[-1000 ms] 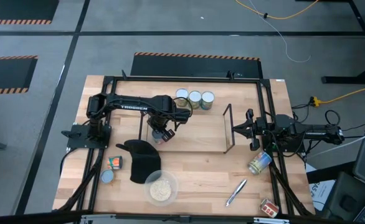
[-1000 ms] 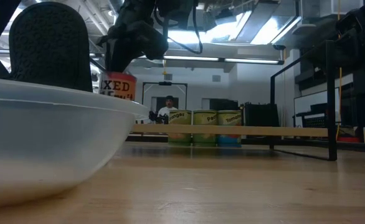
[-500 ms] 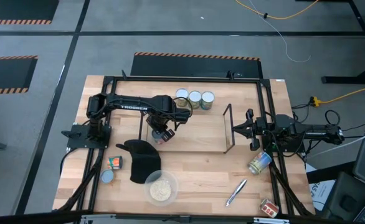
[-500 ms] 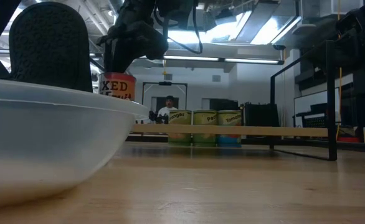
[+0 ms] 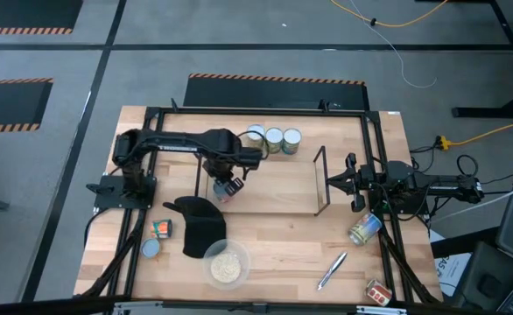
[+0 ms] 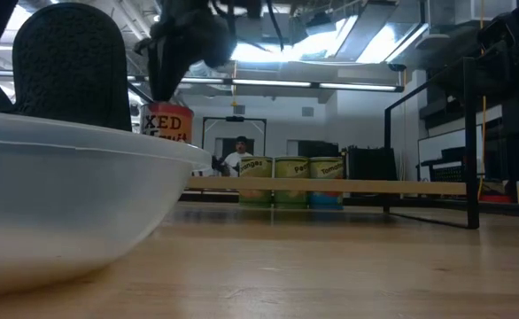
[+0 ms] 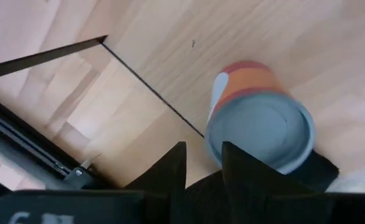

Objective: Pick and place cans onto a shelf
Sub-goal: Put the small canned oranges on the shelf

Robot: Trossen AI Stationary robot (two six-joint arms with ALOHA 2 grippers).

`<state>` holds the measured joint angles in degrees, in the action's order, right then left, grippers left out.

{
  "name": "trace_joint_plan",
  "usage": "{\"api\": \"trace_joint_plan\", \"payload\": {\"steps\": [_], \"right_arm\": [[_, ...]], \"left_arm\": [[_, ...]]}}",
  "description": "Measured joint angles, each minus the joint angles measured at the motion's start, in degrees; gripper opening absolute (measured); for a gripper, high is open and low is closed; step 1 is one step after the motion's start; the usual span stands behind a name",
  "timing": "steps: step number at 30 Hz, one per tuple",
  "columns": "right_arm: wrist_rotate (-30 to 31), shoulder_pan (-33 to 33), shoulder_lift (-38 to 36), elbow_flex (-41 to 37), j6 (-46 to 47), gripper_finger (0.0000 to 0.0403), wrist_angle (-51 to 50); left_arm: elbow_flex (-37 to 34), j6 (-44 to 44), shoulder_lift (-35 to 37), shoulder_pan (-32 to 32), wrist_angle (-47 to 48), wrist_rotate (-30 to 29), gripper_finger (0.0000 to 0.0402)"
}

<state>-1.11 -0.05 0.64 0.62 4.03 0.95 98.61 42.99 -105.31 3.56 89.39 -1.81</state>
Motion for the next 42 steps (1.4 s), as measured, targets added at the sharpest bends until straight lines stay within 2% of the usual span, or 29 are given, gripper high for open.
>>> {"api": "trace_joint_plan", "payload": {"steps": [5,10,13,17,21,30,34,38,42], "right_arm": [[0.0,0.0,0.0,0.0,0.0,0.0046,0.0],[0.0,0.0,0.0,0.0,0.0,0.0046,0.0],[0.0,0.0,0.0,0.0,0.0,0.0046,0.0],[0.0,0.0,0.0,0.0,0.0,0.0046,0.0],[0.0,0.0,0.0,0.0,0.0,0.0046,0.0],[0.0,0.0,0.0,0.0,0.0,0.0046,0.0],[0.0,0.0,0.0,0.0,0.0,0.0046,0.0],[0.0,0.0,0.0,0.0,0.0,0.0046,0.0],[0.0,0.0,0.0,0.0,0.0,0.0046,0.0]], "left_arm": [[-0.1,-1.9,4.8,-1.1,-0.6,-1.9,0.0094],[-0.1,-2.7,12.0,-3.6,-0.4,-9.2,0.0094],[0.0,-2.5,16.8,-5.6,-0.2,-11.3,0.0094],[0.0,2.7,22.4,-9.5,0.0,-11.2,0.0094],[0.0,11.8,25.7,-15.5,0.1,-14.0,0.0094],[0.0,23.1,24.6,-27.8,0.1,-14.1,0.0094],[0.0,30.1,22.9,-30.1,0.2,-11.9,0.0094],[0.0,36.5,20.9,-30.9,0.2,-4.8,0.0095],[0.0,42.7,18.9,-31.8,0.6,3.1,0.0113]]}}
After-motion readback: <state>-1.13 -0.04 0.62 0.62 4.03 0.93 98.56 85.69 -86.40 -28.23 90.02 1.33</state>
